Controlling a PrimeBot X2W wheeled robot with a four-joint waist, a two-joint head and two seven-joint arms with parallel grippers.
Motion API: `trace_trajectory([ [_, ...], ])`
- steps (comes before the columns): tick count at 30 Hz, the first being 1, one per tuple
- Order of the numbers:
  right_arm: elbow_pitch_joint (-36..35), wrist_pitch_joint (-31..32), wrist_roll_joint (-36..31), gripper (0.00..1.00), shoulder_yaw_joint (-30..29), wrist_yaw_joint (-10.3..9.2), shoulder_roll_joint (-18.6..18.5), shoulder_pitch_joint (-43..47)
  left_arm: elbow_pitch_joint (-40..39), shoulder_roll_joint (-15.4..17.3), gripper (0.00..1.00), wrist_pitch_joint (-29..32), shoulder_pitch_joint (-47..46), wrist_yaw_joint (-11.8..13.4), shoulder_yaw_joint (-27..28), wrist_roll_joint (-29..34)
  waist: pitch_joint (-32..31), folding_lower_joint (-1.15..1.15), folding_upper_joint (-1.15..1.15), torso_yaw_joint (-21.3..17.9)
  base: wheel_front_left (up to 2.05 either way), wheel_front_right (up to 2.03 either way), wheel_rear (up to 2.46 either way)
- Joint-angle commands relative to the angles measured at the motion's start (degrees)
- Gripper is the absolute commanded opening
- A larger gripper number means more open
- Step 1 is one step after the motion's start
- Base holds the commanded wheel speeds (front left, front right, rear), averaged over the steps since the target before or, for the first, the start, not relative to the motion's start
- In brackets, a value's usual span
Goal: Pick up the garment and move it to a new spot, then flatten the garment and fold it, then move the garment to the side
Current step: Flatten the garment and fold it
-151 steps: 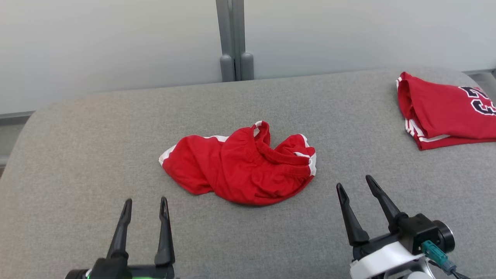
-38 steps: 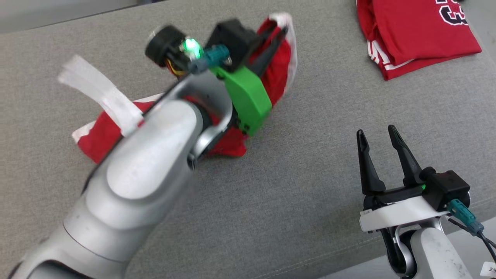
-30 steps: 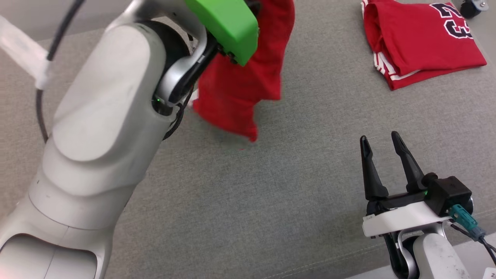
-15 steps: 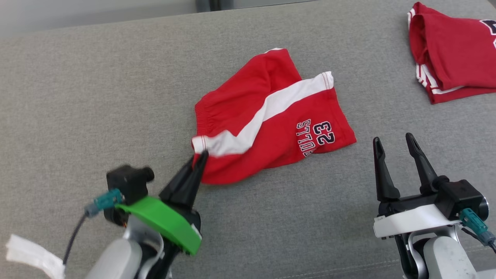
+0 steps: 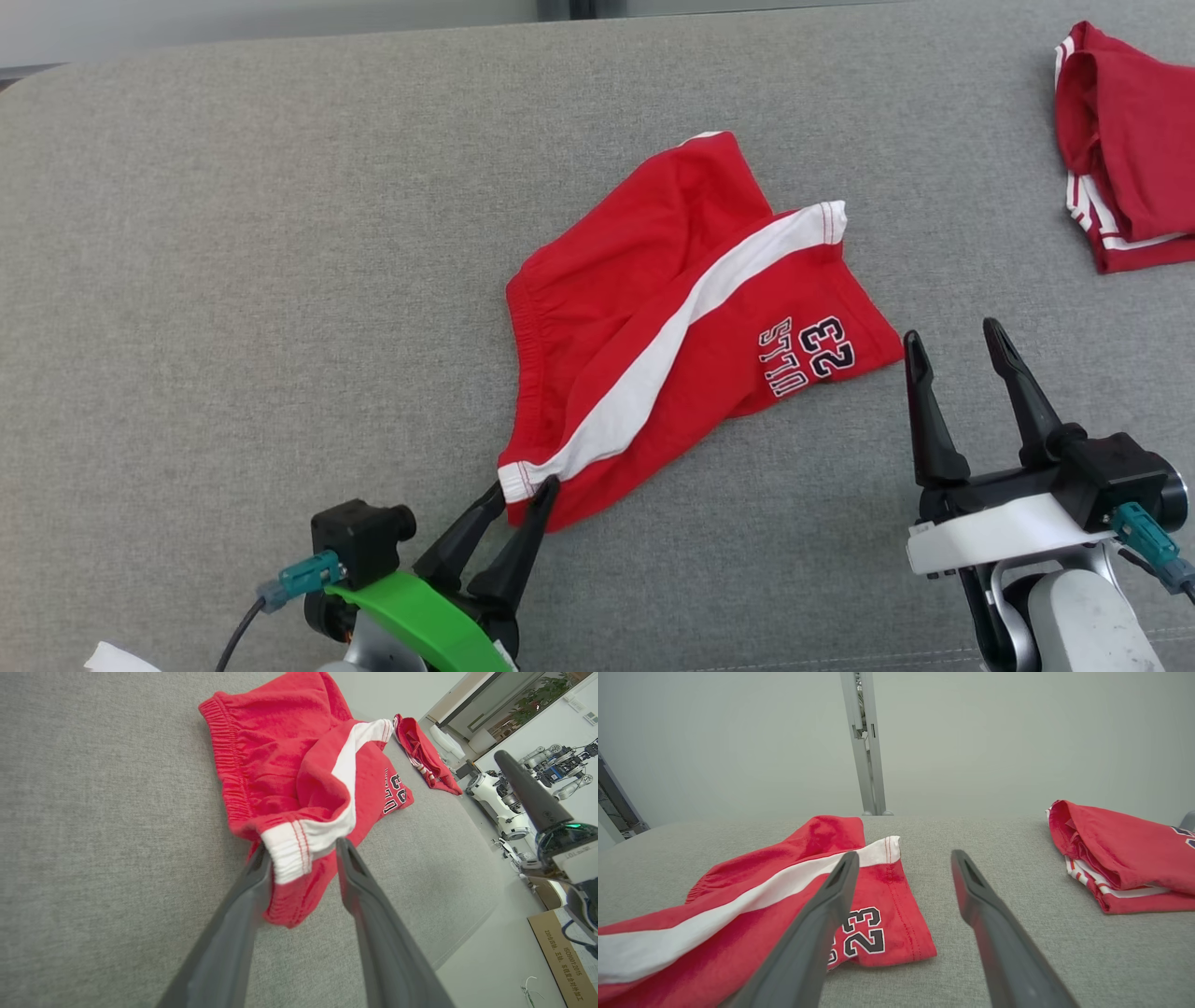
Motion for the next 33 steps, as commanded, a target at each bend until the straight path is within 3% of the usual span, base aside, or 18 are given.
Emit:
trace_trajectory([
  [1, -0.1, 0.0, 0.1, 1.00, 0.1, -0.07, -0.3, 0.5, -0.3, 0.6, 0.43, -0.2, 0.2, -0.3, 0.1, 0.1, -0.1, 0.00, 0.00, -0.2, 0.00, 0.00, 0.00],
  [2, 0.0, 0.0, 0.1, 1.00, 0.0, -0.07, -0.3, 0.6, -0.4, 0.9, 0.15, 0.0, 0.3, -0.3, 0.0, 0.4, -0.1, 0.00, 0.00, -0.4, 0.00, 0.00, 0.00],
  [3, 0.0, 0.0, 0.1, 1.00, 0.1, -0.07, -0.4, 0.7, -0.6, 1.1, 0.00, 0.3, 0.5, -0.3, -0.1, 0.3, -0.2, 0.00, 0.00, -0.5, 0.00, 0.00, 0.00],
  [11, 0.3, 0.0, 1.0, 1.00, 0.9, -0.06, -0.7, 1.1, -3.3, 3.6, 0.00, -0.5, 2.8, 0.1, 1.0, -0.3, -0.7, 0.00, 0.00, -1.1, 0.00, 0.00, 0.00],
  [16, 5.1, 0.0, 9.2, 1.00, 3.9, -0.07, -2.7, -3.0, -3.8, 5.5, 0.00, -0.4, 3.6, 1.1, 2.2, -0.1, -0.9, 0.00, 0.00, 0.3, 0.00, 0.00, 0.00],
  [20, 11.5, 0.0, 16.1, 1.00, 9.2, -0.05, -8.7, -9.4, -3.0, 6.1, 0.00, -0.5, 3.0, 1.4, 2.9, -0.2, -0.6, 0.00, 0.00, 1.9, 0.00, 0.00, 0.00],
  [23, 17.5, 0.5, 19.8, 1.00, 17.0, -0.04, -15.2, -15.7, -2.1, 6.0, 0.00, -0.9, 2.0, 1.3, 3.0, -0.1, -0.2, 0.00, 0.00, 2.9, 0.00, 0.00, 0.00],
  [31, 24.7, 2.5, 29.5, 1.00, 31.2, -0.06, -21.7, -26.8, -0.5, 4.6, 0.00, -1.8, 0.2, 0.7, 2.0, 0.1, 1.0, 0.00, 0.00, 5.1, 0.00, 0.00, 0.00],
  [32, 25.3, 2.4, 30.6, 0.86, 32.2, -0.05, -21.7, -27.4, -0.3, 4.5, 0.00, -1.8, 0.1, 0.6, 1.8, 0.2, 1.2, 0.00, 0.00, 5.3, 0.00, 0.00, 0.00],
  [33, 26.6, 2.6, 32.9, 0.33, 34.6, -0.04, -22.0, -28.5, 0.0, 4.2, 0.00, -2.0, -0.3, 0.7, 1.6, 0.3, 1.4, 0.00, 0.00, 5.7, 0.00, 0.00, 0.00],
])
